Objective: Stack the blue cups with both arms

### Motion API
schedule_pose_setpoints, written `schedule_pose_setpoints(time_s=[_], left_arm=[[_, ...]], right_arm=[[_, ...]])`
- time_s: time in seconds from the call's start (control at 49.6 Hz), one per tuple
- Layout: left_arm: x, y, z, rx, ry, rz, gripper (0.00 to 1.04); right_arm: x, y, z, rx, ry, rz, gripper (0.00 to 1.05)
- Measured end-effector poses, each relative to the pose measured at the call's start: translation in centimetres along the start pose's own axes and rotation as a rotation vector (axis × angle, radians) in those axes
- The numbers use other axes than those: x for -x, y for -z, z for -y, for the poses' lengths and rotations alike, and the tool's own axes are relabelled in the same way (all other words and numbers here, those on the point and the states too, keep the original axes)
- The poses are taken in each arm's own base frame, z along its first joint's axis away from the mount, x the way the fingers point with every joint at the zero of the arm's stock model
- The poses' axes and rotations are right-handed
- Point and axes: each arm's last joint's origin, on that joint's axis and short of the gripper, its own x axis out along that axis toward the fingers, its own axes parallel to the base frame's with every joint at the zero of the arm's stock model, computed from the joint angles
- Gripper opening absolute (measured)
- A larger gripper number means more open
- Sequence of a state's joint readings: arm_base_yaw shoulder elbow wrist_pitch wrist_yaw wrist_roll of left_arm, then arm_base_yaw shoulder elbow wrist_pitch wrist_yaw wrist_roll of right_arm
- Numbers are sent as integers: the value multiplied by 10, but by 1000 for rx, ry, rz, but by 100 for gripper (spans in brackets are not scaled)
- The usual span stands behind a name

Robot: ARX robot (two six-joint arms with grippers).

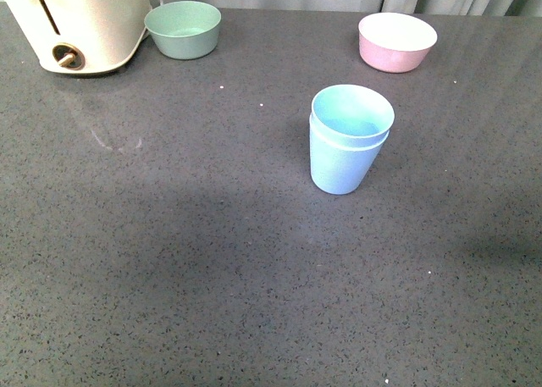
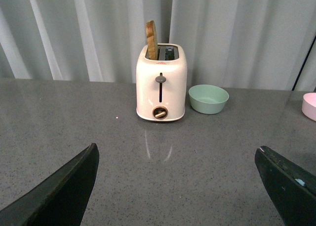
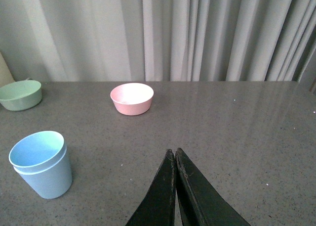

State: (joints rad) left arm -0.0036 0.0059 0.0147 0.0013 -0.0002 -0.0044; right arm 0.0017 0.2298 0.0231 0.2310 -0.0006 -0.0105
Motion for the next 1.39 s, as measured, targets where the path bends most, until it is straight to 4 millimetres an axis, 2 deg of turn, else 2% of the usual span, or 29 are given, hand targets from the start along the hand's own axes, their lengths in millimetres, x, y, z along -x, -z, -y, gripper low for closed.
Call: schedule_pose_setpoints(time_s=[0.222,0.343,0.524,0.665,0.847,1.049,1.391], left_arm=[[0,0,0,0,0,0,96],[0,0,0,0,0,0,96],[0,0,0,0,0,0,96],[0,0,0,0,0,0,96],[0,0,0,0,0,0,96],[0,0,0,0,0,0,96],[0,0,0,0,0,0,96]], right_arm=[[4,0,0,0,0,-1,2],[14,3,0,0,0,-13,2],[15,3,0,0,0,-5,2],[15,3,0,0,0,-5,28],[15,3,0,0,0,-5,54],[15,3,0,0,0,-5,96],[15,3,0,0,0,-5,96]])
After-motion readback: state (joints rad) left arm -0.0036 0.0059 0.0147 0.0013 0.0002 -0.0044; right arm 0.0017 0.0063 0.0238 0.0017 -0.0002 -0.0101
